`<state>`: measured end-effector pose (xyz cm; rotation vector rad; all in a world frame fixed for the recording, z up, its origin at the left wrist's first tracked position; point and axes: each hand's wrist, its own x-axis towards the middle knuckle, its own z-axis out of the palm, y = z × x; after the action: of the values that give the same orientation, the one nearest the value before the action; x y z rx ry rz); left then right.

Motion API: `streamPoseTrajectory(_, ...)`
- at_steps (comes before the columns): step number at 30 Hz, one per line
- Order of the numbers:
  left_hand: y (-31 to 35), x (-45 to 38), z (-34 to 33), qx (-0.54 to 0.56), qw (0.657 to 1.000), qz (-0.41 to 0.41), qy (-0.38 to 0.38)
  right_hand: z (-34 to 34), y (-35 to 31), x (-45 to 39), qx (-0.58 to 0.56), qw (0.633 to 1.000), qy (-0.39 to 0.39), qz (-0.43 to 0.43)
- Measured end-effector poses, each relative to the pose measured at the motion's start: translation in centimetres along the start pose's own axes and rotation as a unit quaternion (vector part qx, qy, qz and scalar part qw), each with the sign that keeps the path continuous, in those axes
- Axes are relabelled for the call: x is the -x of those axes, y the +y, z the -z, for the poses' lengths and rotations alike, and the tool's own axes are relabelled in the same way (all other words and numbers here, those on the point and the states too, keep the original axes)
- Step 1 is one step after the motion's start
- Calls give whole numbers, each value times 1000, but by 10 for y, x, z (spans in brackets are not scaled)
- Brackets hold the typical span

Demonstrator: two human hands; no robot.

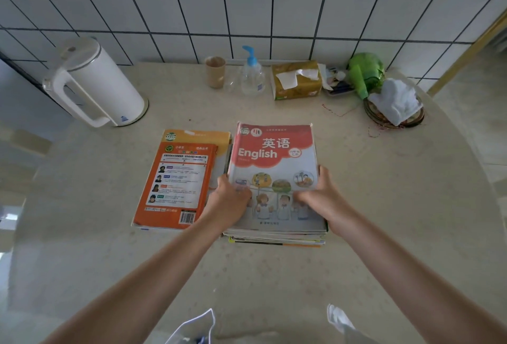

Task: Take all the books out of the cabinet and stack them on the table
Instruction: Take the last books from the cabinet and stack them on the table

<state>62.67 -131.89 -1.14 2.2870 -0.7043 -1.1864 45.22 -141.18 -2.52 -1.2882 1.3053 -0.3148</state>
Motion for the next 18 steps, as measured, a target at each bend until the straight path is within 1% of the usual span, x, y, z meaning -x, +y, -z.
streamPoseTrajectory(2,-1,2,-3,1,1000,-14,6,-4,5,3,32,999,-5,5)
streamPoseTrajectory(6,-6,13,-9,-33,999,-35,24,-9,18,6,83,996,21,12)
streamPoseTrajectory(11,-14,14,-9,13,998,-51,15,-9,16,14,92,995,24,13)
streamPoseTrajectory(14,-14,17,-7,23,998,-63,18,-9,14,28,93,994,46,29)
streamPoseTrajectory(16,-14,24,-4,-9,993,-106,40,-8,11,43,95,991,77,51)
streamPoseTrajectory(18,-14,34,-1,-46,981,-173,73,-7,11,58,103,985,109,80)
